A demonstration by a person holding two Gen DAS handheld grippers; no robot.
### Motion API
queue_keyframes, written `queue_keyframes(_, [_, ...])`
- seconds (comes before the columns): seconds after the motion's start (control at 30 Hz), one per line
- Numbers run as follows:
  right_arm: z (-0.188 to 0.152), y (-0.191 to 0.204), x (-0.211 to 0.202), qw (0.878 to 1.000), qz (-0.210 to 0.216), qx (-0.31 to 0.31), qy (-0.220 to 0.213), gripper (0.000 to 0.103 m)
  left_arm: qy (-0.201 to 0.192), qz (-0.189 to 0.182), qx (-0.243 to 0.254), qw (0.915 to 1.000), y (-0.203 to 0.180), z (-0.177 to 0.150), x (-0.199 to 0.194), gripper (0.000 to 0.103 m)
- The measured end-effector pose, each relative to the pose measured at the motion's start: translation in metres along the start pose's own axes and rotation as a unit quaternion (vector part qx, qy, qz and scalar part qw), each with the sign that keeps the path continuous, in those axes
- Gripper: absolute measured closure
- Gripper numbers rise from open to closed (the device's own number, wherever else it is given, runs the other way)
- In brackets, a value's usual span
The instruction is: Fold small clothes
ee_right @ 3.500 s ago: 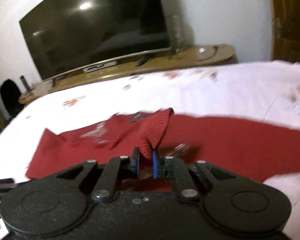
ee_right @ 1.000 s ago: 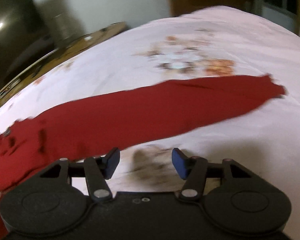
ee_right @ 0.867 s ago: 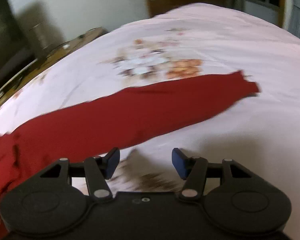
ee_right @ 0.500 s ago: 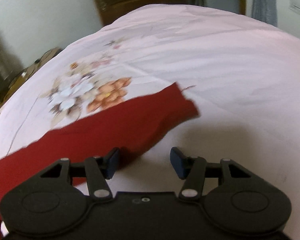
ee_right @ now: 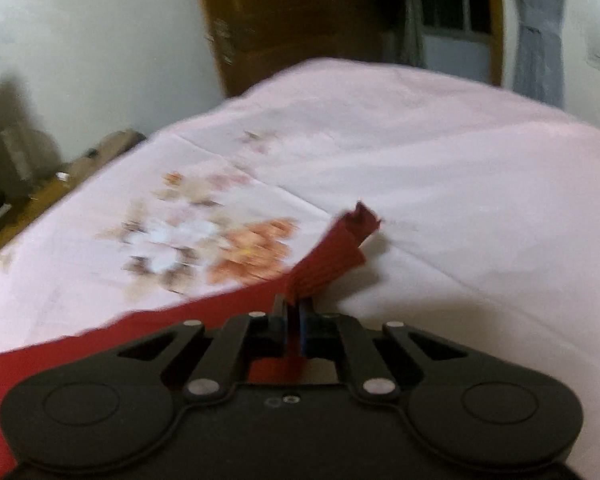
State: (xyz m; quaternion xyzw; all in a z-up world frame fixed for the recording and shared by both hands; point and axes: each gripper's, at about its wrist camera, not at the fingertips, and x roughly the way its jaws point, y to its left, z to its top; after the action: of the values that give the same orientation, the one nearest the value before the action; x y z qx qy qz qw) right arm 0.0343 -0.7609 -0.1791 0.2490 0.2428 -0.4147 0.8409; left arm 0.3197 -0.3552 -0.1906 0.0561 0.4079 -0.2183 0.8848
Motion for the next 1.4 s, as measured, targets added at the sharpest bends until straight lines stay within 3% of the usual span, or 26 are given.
queue_keyframes(0.13, [0.001, 0.048, -0.024, 0.997, 0.06, -0.034, -0.016, 0.097, -0.012, 0.007, -0.011, 0.9998, 0.021, 0.0, -0.013, 0.0])
queue_keyframes(0.3, [-0.014, 0.138, -0.062, 0.981, 0.17, -0.09, -0.019, 0.097, -0.025, 0.027, -0.035, 0.9987, 0.06, -0.004, -0.032, 0.0])
queue_keyframes(0.43, [-0.043, 0.216, -0.09, 0.956, 0.263, -0.132, 0.002, 0.097, -0.034, 0.05, -0.059, 0.9964, 0.099, -0.012, -0.048, 0.0])
queue_keyframes(0.57, [-0.091, 0.29, -0.102, 0.923, 0.337, -0.178, 0.054, 0.097, -0.032, 0.066, -0.083, 0.9939, 0.137, -0.021, -0.058, 0.0])
queue_keyframes(0.63, [-0.118, 0.318, -0.1, 0.908, 0.355, -0.207, 0.088, 0.09, -0.029, 0.067, -0.094, 0.9928, 0.152, -0.026, -0.061, 0.0])
queue_keyframes(0.7, [-0.147, 0.339, -0.09, 0.895, 0.36, -0.229, 0.131, 0.069, -0.026, 0.06, -0.109, 0.9919, 0.164, -0.03, -0.061, 0.0])
queue_keyframes(0.77, [-0.164, 0.351, -0.083, 0.89, 0.351, -0.244, 0.156, 0.049, -0.022, 0.045, -0.124, 0.9911, 0.173, -0.033, -0.061, 0.0])
queue_keyframes(0.8, [-0.168, 0.351, -0.086, 0.889, 0.353, -0.244, 0.158, 0.042, -0.021, 0.035, -0.128, 0.9909, 0.174, -0.034, -0.059, 0.0])
queue_keyframes(0.9, [-0.161, 0.344, -0.095, 0.894, 0.358, -0.231, 0.138, 0.042, -0.016, -0.008, -0.136, 0.9905, 0.173, -0.033, -0.055, 0.0])
queue_keyframes(1.0, [-0.149, 0.329, -0.105, 0.909, 0.335, -0.225, 0.105, 0.039, -0.011, -0.056, -0.141, 0.9883, 0.161, -0.031, -0.047, 0.0])
queue_keyframes(1.17, [-0.137, 0.296, -0.096, 0.924, 0.308, -0.205, 0.093, 0.037, -0.009, -0.105, -0.134, 0.9854, 0.134, -0.023, -0.031, 0.0])
queue_keyframes(1.23, [-0.137, 0.287, -0.094, 0.929, 0.299, -0.202, 0.087, 0.036, -0.014, -0.117, -0.126, 0.9851, 0.12, -0.02, -0.028, 0.014])
queue_keyframes(1.27, [-0.137, 0.282, -0.092, 0.931, 0.293, -0.2, 0.085, 0.036, -0.007, -0.124, -0.121, 0.9848, 0.114, -0.017, -0.023, 0.028])
queue_keyframes(1.4, [-0.135, 0.265, -0.088, 0.936, 0.285, -0.187, 0.088, 0.036, 0.021, -0.148, -0.143, 0.9784, 0.103, -0.017, -0.006, 0.029])
